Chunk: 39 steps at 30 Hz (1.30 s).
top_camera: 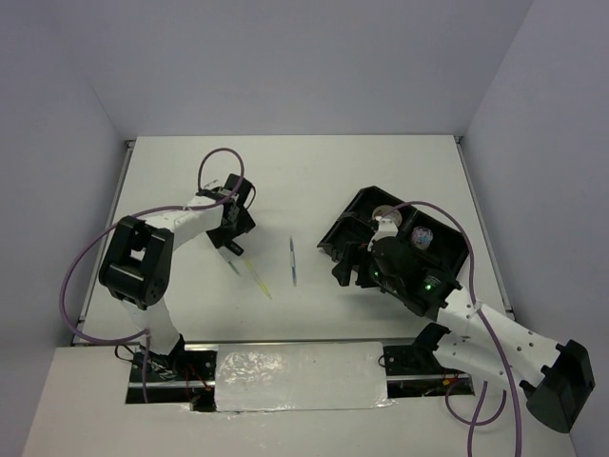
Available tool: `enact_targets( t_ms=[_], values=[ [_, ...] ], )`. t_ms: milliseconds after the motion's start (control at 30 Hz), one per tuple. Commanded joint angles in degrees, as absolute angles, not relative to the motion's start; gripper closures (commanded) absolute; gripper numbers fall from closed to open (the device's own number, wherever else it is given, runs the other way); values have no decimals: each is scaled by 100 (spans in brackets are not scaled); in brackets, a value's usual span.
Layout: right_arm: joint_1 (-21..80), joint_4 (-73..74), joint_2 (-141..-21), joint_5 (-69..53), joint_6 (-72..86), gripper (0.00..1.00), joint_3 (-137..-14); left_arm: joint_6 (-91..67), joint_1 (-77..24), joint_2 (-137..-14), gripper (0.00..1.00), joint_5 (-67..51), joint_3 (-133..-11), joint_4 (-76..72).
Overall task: Sort the stationery into containers
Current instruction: Pick up the pen from the center of the board.
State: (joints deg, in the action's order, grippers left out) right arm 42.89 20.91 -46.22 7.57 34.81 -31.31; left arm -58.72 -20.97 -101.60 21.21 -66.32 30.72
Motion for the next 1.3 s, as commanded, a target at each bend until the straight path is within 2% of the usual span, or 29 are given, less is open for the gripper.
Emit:
enact_targets(
  t_ms=[0, 100, 167, 267, 467, 600, 633, 767, 867, 900, 967, 1000, 1067, 1233, 1267],
  values=[
    [4315, 1855, -4649, 694, 3375, 11, -3067, -5977, -2162, -10213, 18, 2233, -6767, 3015],
    [4324, 1854, -4684, 694, 3375, 11, -3067, -5976, -2171, -10248, 18, 2215, -6794, 3041],
    [4324, 1828, -4711, 668, 3375, 11, -3076, -5968, -2171, -10274, 23, 2197, -6768, 2997],
    [4324, 1846, -4728, 659, 3358, 11, -3085, -5959, -2171, -10344, 26, 2197, -6733, 2980],
    [4324, 1916, -4711, 686, 3340, 11, -3138, -5915, -2171, -10494, 27, 2162, -6715, 2848],
    [4324, 1942, -4676, 703, 3340, 11, -3129, -5854, -2171, -10661, 35, 2153, -6820, 2812],
    [4316, 1951, -4667, 703, 3331, 11, -3129, -5836, -2171, -10696, 40, 2145, -6829, 2778],
    [4324, 2004, -4632, 712, 3322, 11, -3120, -5731, -2171, -10889, 51, 2092, -6934, 2690],
    [4324, 2039, -4588, 712, 3322, 11, -3120, -5625, -2171, -10960, 67, 1960, -6935, 2523],
    [4324, 2048, -4570, 703, 3331, 11, -3120, -5590, -2180, -10951, 79, 1908, -6917, 2444],
    [4324, 2065, -4509, 686, 3340, 11, -3120, -5388, -2197, -10820, 87, 1697, -6821, 2093],
    [4316, 2074, -4474, 694, 3357, 11, -3129, -5309, -2232, -10654, 95, 1618, -6803, 1979],
    [4324, 2135, -4264, 756, 3445, 11, -3129, -4941, -2354, -10416, 100, 1477, -6750, 1611],
    [4315, 2503, -3456, 1106, 3700, 11, -3243, -3992, -2926, -9300, 100, 1758, -6794, 950],
    [4324, 2627, -3150, 1177, 3796, 11, -3374, -3860, -3101, -9177, 100, 1497, -6811, 662]
  ],
)
